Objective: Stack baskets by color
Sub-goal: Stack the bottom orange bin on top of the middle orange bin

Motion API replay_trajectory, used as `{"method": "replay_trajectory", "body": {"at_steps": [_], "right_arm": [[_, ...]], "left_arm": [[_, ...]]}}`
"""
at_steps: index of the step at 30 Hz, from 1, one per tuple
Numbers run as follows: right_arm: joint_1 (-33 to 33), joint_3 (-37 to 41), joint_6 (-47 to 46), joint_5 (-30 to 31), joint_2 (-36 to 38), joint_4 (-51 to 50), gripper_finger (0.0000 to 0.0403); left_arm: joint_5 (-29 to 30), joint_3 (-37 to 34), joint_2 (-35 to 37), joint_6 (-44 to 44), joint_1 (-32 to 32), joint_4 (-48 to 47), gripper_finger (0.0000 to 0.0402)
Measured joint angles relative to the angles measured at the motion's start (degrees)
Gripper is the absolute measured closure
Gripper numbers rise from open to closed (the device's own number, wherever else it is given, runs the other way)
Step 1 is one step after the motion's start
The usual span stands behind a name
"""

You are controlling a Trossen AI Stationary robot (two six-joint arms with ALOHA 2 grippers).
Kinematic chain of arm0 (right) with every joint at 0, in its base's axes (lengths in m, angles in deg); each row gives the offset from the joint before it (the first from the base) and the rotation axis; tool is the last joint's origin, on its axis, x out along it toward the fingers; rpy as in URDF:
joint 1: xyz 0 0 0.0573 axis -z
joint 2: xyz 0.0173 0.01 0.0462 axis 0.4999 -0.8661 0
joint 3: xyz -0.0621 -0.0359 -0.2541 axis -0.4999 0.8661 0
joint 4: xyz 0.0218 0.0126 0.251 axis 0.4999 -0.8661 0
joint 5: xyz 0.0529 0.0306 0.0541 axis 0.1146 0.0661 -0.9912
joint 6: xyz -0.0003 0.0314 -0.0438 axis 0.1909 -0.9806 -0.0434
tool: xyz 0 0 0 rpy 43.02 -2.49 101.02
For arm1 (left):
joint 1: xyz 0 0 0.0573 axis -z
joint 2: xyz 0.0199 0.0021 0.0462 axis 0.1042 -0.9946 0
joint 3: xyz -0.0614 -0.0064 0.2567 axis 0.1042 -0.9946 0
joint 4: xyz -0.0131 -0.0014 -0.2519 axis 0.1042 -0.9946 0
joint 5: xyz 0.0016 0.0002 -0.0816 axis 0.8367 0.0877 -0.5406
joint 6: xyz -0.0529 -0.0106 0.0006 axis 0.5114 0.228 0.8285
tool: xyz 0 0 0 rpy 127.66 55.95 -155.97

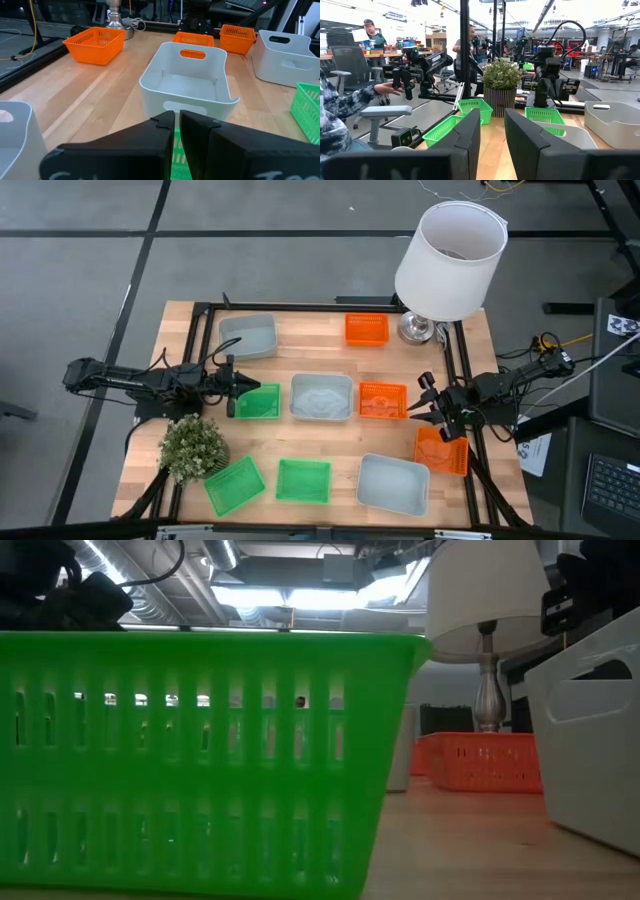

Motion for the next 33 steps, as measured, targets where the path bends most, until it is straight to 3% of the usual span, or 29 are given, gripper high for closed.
{"method": "replay_trajectory", "body": {"at_steps": [9,16,20,24,33], "right_arm": [[0.00,0.01,-4.61,0.16,0.00,-2.91,0.0313],[0.04,-0.37,-10.58,14.43,0.00,-1.60,0.0313],[0.03,-4.40,-10.51,14.98,0.02,-4.03,0.0313],[0.00,-13.88,-14.23,11.36,-0.74,-18.55,0.0313],[0.00,-37.38,-41.12,5.71,-12.72,-64.40,0.0313]], "left_arm": [[0.00,0.01,0.00,-0.02,0.00,0.00,0.0380],[0.00,0.02,0.00,-0.02,0.00,0.02,0.0380],[0.00,0.02,0.01,-0.02,-0.01,0.02,0.0380],[0.00,0.00,0.01,-0.02,0.01,0.02,0.0380],[0.00,0.00,0.01,0.84,0.00,0.02,0.0380]]}}
